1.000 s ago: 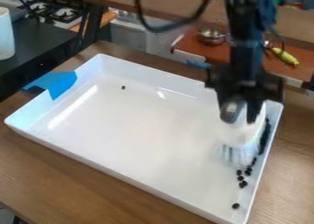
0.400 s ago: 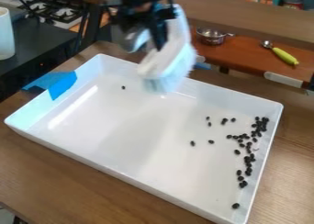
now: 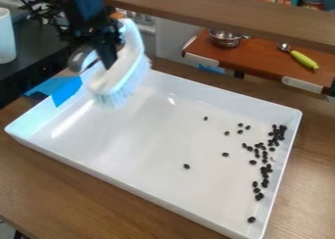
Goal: Sweep into pile
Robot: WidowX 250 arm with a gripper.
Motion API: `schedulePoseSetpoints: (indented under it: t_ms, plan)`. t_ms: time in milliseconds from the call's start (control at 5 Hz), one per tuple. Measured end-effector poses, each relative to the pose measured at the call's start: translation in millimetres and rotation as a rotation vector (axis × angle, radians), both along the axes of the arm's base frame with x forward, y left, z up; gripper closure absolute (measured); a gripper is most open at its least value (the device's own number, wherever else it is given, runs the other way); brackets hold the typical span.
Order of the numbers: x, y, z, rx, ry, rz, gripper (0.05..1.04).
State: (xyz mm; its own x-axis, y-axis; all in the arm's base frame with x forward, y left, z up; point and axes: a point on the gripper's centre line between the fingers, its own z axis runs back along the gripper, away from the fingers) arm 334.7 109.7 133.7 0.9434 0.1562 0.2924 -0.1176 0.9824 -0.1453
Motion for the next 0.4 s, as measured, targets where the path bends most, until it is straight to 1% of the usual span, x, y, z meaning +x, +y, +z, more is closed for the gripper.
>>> schedulePoseSetpoints:
  t_ms: [200, 400]
  plan:
    - [2, 22, -19.7, 0.055, 0.006, 0.022, 0.587]
    - [3, 31, -30.5, 0.090, 0.029, 0.039, 0.587]
